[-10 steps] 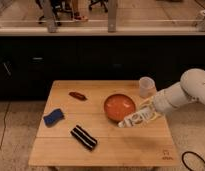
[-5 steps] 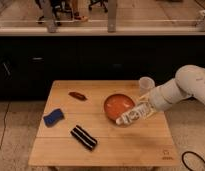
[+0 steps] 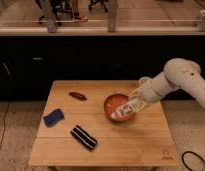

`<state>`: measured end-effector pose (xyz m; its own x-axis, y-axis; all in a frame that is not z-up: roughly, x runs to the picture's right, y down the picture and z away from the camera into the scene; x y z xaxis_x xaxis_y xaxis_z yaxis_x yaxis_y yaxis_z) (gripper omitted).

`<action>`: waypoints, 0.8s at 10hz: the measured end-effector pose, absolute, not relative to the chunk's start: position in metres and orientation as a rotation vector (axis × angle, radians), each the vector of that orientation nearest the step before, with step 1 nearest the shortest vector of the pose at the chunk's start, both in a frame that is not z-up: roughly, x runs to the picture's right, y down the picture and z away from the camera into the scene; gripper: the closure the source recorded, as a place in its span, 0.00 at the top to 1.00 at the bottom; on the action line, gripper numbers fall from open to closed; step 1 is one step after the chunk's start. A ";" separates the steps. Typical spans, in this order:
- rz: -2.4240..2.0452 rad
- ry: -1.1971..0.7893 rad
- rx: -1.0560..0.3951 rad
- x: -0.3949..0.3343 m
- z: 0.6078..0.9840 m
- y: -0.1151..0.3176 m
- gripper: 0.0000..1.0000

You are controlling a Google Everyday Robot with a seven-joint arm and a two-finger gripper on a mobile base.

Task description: Place the bottle in the ceramic bowl

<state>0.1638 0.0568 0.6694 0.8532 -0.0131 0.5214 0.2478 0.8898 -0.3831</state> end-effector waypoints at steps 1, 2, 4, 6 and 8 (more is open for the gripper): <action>-0.140 -0.534 -0.462 0.163 0.675 0.055 0.00; -0.137 -0.533 -0.466 0.162 0.682 0.052 0.00; -0.129 -0.538 -0.477 0.160 0.701 0.041 0.00; -0.120 -0.544 -0.486 0.162 0.713 0.036 0.00; -0.117 -0.547 -0.491 0.160 0.721 0.034 0.00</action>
